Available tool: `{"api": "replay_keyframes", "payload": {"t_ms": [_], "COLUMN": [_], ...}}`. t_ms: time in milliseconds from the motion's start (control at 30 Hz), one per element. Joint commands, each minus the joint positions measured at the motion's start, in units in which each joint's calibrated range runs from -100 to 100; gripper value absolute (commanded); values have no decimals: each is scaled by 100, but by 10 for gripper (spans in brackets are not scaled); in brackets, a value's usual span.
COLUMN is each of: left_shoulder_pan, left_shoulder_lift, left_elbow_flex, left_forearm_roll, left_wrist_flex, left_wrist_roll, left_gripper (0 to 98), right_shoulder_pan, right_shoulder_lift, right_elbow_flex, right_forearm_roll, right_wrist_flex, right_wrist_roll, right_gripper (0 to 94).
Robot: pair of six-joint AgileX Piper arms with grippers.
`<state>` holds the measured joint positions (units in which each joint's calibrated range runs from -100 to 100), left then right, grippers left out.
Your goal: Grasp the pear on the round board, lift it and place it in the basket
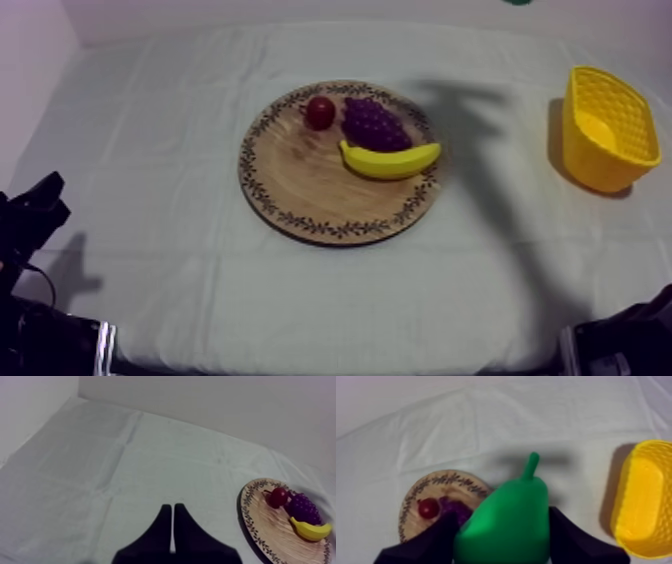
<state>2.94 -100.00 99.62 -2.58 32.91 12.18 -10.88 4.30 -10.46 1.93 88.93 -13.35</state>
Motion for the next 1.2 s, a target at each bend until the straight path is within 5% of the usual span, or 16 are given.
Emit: {"api": "replay_keyframes", "payload": {"t_ms": [0,367,833,1167], "left_shoulder_pan": [-1,-1,-1,-1], "left_shoulder_lift": [0,0,0,0], "left_elbow_flex": [5,5,5,5], "left_forearm_roll": [1,1,1,1], "left_wrist_flex": [-1,-1,-1,-1], "left_wrist_roll": [1,-3,0,1], "left_gripper": [1,1,1,1], "right_shoulder_pan": [568,1706,2255,2470], "right_shoulder_lift": [-29,-31,125,127], "right_elbow_flex": [116,994,1762,1996], "right_forearm_roll": [31,36,95,-49], "right_wrist_flex": [-67,-548,-905,-1037], "right_wrist_roll": [88,385,465,541], "right_gripper": [413,424,470,789]}}
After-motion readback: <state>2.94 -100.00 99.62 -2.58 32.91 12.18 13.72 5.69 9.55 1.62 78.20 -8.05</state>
